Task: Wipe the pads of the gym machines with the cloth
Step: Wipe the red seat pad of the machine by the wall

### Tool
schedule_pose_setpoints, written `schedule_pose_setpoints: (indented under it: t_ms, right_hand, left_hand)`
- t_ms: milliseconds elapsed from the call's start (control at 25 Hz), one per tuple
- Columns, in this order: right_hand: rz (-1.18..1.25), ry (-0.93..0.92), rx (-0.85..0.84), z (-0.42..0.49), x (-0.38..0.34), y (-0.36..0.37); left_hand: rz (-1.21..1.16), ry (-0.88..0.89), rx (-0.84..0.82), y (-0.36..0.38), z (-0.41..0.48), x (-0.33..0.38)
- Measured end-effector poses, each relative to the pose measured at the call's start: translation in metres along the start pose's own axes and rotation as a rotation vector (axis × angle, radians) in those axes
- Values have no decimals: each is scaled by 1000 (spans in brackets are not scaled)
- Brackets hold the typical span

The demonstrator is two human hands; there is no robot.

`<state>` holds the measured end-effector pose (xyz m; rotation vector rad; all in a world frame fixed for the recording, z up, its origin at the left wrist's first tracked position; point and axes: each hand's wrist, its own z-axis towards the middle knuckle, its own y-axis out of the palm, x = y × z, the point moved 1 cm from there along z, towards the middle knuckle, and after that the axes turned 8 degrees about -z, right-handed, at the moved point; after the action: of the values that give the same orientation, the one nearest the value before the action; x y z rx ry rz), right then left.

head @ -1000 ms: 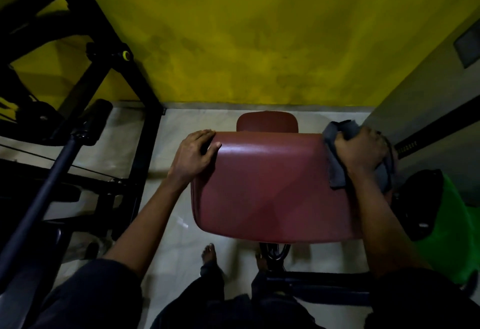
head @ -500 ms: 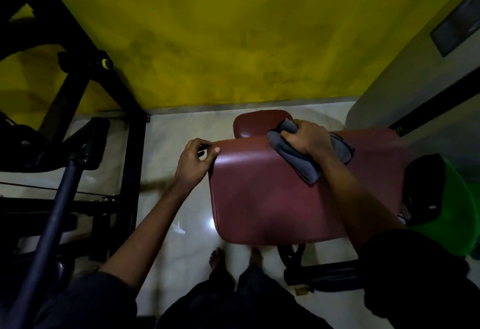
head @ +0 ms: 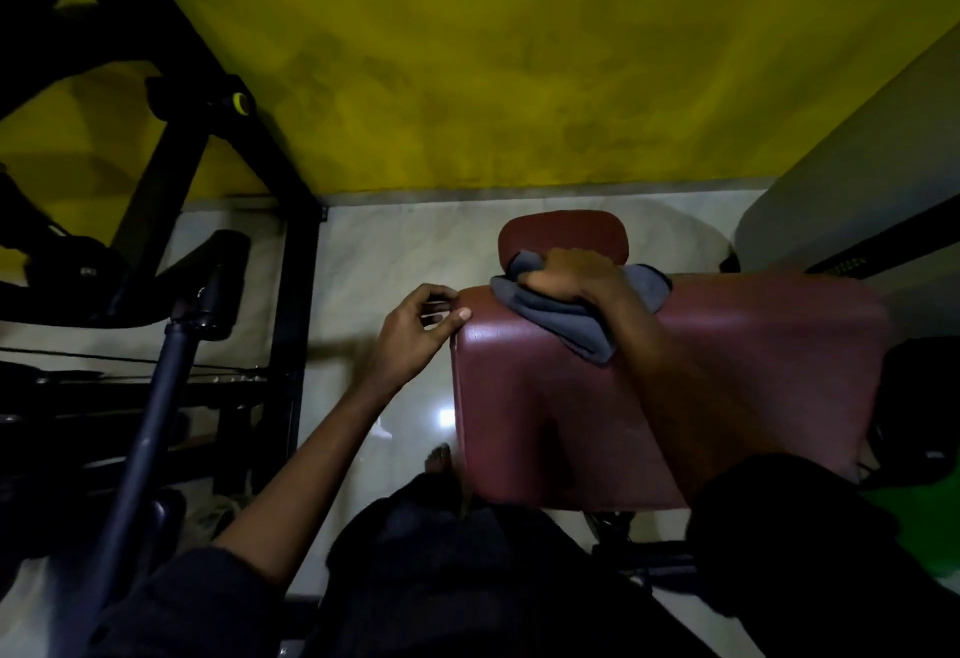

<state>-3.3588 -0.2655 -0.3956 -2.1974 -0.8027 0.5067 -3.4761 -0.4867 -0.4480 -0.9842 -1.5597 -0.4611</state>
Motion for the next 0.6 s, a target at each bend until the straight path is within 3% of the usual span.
schedule_pose_setpoints:
  t_ms: [240, 480, 600]
  right_hand:
    - [25, 126, 13, 19, -4, -5]
    - [71, 63, -210, 28, -46, -11]
    - [97, 82, -133, 23, -53, -13]
  left_hand:
    - [-157, -70, -63, -1, 6, -18]
    - [-156, -166, -237, -5, 17, -29]
    - [-164, -173, -259, -17, 29, -36]
